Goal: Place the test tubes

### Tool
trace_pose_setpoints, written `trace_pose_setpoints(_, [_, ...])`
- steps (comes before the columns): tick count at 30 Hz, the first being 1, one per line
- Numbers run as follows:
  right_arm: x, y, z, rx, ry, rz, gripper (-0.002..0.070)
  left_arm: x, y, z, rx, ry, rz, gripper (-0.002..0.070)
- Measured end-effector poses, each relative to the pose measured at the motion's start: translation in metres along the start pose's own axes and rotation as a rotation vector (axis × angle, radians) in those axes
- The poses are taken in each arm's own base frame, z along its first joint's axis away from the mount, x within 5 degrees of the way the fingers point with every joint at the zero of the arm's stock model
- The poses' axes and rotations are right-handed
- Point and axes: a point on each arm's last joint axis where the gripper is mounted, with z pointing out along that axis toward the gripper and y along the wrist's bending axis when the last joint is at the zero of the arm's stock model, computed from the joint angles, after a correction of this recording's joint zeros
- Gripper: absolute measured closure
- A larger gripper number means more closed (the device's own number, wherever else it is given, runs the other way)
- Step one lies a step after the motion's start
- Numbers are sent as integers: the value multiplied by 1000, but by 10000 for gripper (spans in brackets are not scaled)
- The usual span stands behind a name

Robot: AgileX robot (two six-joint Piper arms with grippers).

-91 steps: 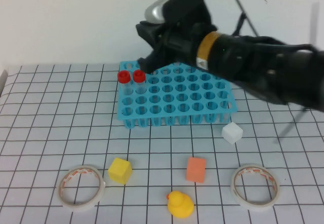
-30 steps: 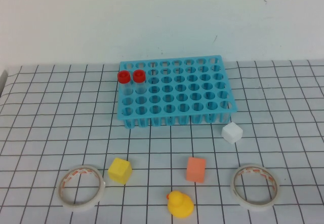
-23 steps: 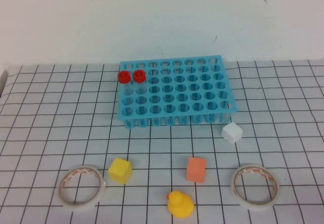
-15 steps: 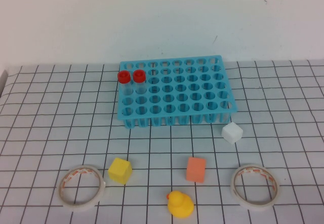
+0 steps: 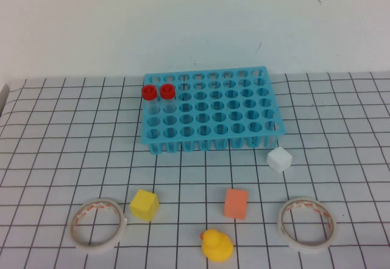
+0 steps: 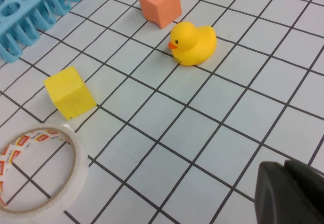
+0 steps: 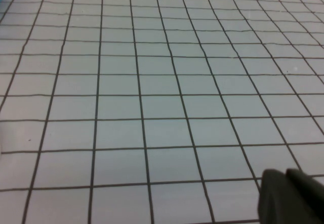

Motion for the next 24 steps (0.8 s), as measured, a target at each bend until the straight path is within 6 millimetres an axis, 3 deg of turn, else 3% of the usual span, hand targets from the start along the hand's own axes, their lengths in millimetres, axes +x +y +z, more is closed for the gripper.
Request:
trace_pose_setpoints(12, [0, 0, 0, 0, 1, -1, 678, 0, 4, 0, -41, 3, 65, 676])
trace_pose_setpoints(17, [0, 0, 0, 0, 1, -1, 678, 0, 17, -2, -229, -78, 162, 676])
trace_pose_setpoints(24, [0, 0, 0, 0, 1, -1, 678, 29, 34, -7, -626, -217, -117, 676])
